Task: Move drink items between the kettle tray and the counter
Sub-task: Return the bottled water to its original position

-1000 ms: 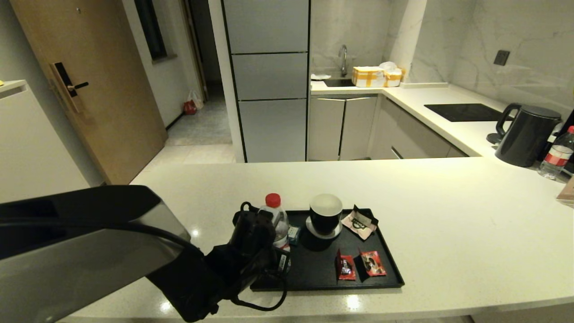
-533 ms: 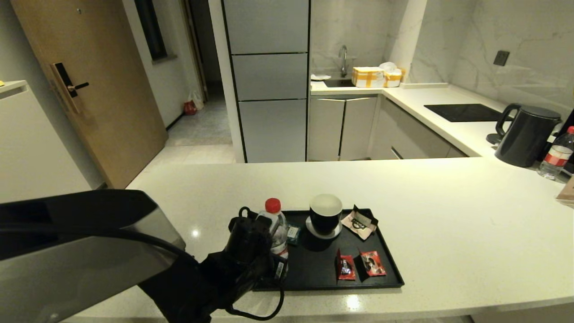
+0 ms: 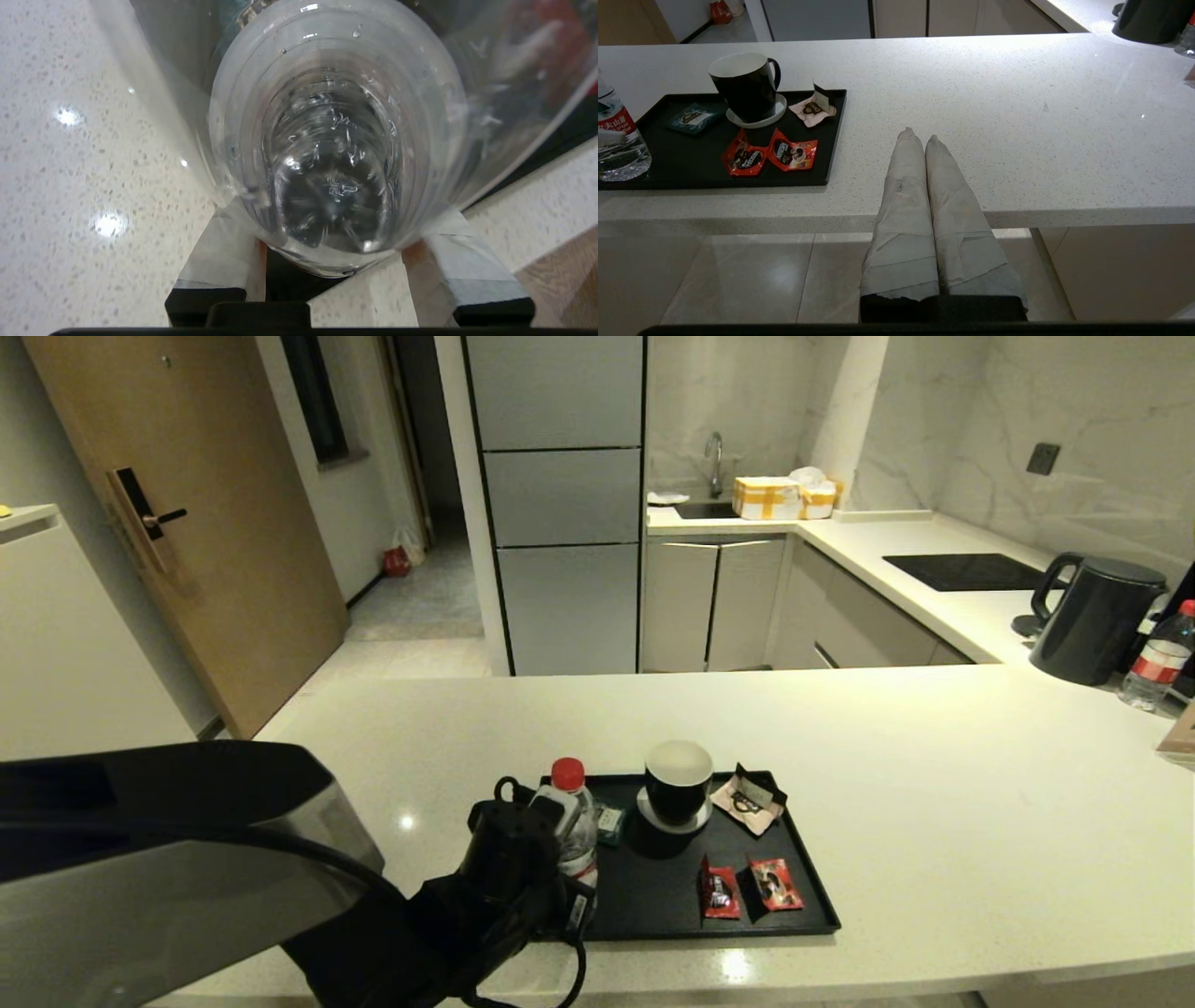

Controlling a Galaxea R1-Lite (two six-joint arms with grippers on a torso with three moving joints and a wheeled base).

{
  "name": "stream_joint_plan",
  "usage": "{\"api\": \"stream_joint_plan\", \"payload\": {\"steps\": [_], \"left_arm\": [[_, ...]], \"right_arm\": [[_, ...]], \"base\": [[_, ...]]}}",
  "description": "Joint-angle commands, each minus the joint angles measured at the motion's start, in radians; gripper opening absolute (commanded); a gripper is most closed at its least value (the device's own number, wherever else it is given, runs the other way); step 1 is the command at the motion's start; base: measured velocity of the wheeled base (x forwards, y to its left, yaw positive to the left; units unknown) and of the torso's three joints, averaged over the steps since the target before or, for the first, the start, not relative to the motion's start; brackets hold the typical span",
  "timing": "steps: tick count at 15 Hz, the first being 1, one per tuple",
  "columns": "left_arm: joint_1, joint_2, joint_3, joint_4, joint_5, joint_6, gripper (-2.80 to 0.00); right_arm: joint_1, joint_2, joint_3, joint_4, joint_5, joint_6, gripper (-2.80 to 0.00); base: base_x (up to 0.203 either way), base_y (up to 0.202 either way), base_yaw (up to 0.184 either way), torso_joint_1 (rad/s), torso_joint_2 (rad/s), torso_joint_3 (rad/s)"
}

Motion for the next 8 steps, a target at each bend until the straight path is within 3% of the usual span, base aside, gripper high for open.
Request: {"api": "stream_joint_plan", "payload": {"steps": [1,4,5,8], "left_arm": [[-0.003,-0.002,0.012,-0.008,0.002,-0.001,-2.8],[-0.004,-0.002,0.021,-0.01,0.002,-0.002,-2.8],[-0.004,-0.001,0.026,-0.012,0.003,-0.002,0.0],[-0.006,0.016,0.044,-0.052,0.02,-0.001,0.0]], "right_arm": [[0.0,0.001,0.002,0.0,0.0,-0.001,-2.8],[0.0,0.001,0.002,0.0,0.0,-0.001,-2.8],[0.0,0.001,0.002,0.0,0.0,-0.001,-2.8],[0.0,0.001,0.002,0.0,0.0,-0.001,-2.8]], "base": [[0.0,0.0,0.0,0.0,0.0,0.0],[0.0,0.0,0.0,0.018,-0.03,-0.014],[0.0,0.0,0.0,0.0,0.0,0.0],[0.0,0.0,0.0,0.026,-0.02,-0.012]]}}
